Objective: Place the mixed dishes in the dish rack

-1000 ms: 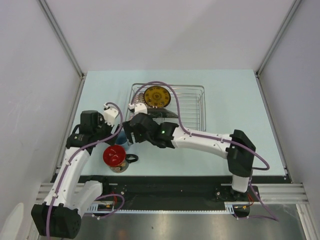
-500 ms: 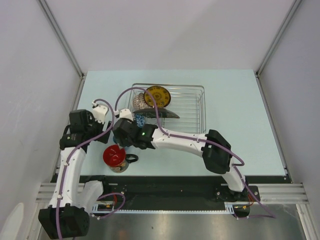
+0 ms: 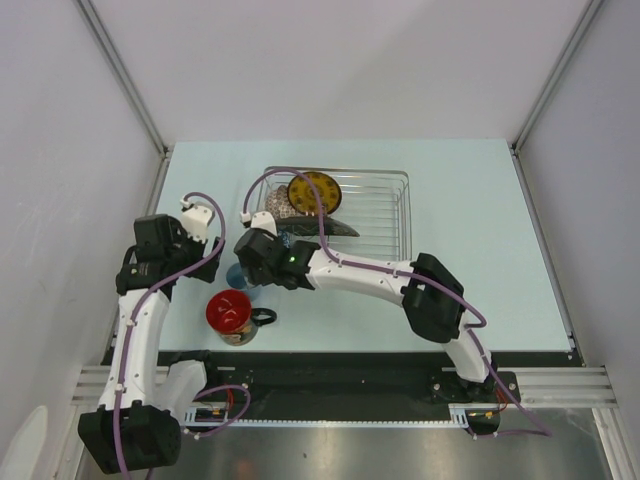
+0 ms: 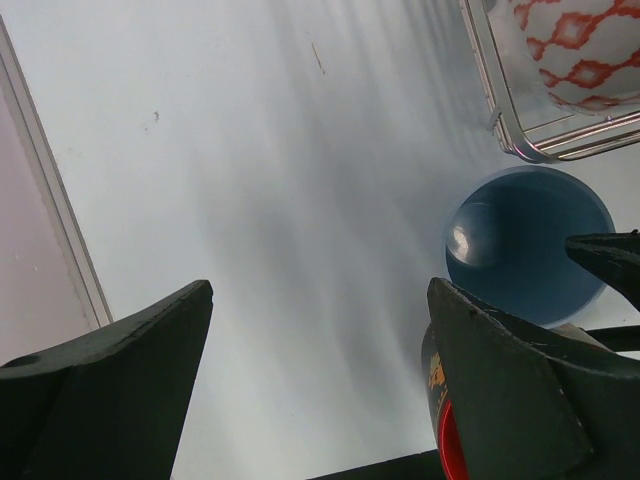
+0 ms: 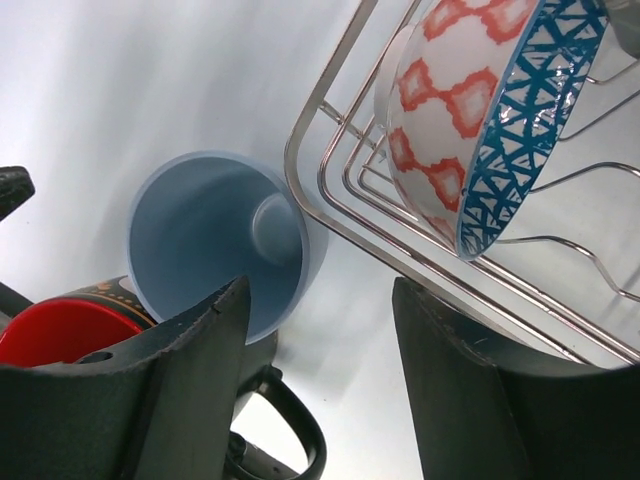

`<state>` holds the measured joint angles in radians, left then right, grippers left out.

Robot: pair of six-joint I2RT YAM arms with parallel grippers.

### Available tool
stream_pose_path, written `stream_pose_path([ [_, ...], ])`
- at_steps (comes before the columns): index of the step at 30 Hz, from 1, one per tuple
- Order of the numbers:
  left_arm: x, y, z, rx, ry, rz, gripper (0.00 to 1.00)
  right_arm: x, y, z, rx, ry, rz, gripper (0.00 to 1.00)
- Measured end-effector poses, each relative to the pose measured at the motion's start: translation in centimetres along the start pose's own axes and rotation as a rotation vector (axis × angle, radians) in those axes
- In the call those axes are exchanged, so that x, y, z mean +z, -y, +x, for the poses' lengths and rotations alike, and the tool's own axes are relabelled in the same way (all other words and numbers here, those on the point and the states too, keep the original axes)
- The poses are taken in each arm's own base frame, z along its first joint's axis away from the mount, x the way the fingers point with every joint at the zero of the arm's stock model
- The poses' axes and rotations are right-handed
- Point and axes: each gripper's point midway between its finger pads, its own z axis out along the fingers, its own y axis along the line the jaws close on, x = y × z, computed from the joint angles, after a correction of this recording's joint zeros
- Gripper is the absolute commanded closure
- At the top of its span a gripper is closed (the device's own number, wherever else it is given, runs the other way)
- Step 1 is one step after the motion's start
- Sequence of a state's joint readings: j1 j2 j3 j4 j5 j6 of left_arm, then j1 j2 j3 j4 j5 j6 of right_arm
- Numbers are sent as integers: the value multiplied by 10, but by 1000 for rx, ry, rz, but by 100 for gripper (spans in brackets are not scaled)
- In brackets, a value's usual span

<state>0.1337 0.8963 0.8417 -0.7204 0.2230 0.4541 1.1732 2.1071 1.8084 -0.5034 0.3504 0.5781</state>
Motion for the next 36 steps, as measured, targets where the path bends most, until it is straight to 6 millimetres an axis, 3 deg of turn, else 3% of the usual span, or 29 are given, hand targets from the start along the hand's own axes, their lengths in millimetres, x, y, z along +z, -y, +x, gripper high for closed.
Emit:
stream_pose_path([
  [8, 0, 0, 0, 0, 0, 0, 6, 18, 0, 17, 6, -36, 4, 49],
  [19, 0, 0, 0, 0, 1, 0, 7, 31, 5, 25, -1, -54, 25, 100],
  [29, 2, 1, -2, -6, -1, 13, 6, 30, 7, 23, -25, -47, 23, 100],
  [33, 1, -3, -23, -23, 23, 30, 6, 20, 7, 14, -43, -24, 15, 100],
  [36, -7, -7, -55, -42, 84, 49, 6, 3, 5, -3, -50, 14, -2, 100],
])
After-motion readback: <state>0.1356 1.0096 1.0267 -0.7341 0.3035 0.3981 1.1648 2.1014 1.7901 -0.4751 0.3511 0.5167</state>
